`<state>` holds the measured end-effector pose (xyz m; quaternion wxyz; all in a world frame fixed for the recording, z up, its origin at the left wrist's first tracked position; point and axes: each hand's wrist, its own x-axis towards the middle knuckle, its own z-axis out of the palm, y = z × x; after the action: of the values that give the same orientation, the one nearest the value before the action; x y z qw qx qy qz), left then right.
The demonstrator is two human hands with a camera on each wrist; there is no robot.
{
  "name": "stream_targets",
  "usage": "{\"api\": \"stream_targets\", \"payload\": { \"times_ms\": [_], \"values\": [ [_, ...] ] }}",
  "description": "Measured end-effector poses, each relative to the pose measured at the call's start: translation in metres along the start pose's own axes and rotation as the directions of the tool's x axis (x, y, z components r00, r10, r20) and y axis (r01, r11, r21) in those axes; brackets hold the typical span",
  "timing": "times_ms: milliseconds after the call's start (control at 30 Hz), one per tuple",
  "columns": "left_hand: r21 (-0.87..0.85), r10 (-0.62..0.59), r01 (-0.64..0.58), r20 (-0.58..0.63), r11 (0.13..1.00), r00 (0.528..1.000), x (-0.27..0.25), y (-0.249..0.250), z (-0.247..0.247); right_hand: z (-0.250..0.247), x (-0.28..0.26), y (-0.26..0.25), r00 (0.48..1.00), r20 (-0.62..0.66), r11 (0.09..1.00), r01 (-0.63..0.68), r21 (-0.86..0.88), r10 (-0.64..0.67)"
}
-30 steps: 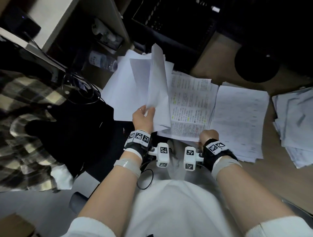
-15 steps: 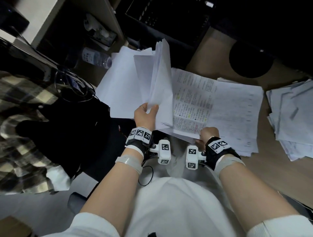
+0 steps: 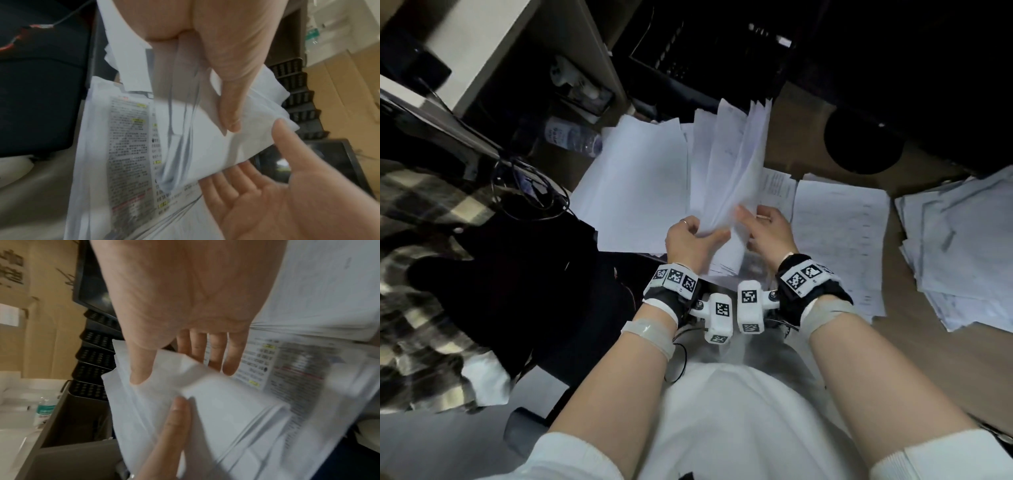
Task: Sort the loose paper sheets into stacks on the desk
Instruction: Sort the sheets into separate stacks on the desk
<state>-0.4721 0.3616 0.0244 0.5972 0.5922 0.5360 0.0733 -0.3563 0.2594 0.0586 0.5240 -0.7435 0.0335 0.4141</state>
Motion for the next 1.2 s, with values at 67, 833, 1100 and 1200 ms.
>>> {"api": "stream_targets", "payload": {
  "times_ms": [67, 833, 1100, 1200],
  "values": [
    [0.04, 0.055, -0.059, 0.09, 0.997, 0.994, -0.009, 0.015, 0.003, -0.002, 0.0, -0.012, 0.997, -0.067, 0.998, 0.037, 0.047, -0.034],
    [-0.068, 0.111, -0.104, 0.107, 0.992, 0.988, -0.011, 0.034, 0.005, -0.02, -0.018, -0.01, 0.976, 0.112, 0.98, 0.192, -0.051, -0.186],
    [0.01, 0.11, -0.11, -0.021, 0.994, 0.994, -0.009, 0.021, -0.003, -0.033, -0.009, 0.006, 0.978, -0.063, 0.98, 0.196, -0.031, -0.197],
    [-0.034, 0.089, -0.091, -0.049, 0.995, 0.995, -0.01, 0.02, -0.002, -0.033, -0.014, 0.004, 0.985, 0.041, 0.986, 0.167, -0.003, -0.167]
  ]
}}
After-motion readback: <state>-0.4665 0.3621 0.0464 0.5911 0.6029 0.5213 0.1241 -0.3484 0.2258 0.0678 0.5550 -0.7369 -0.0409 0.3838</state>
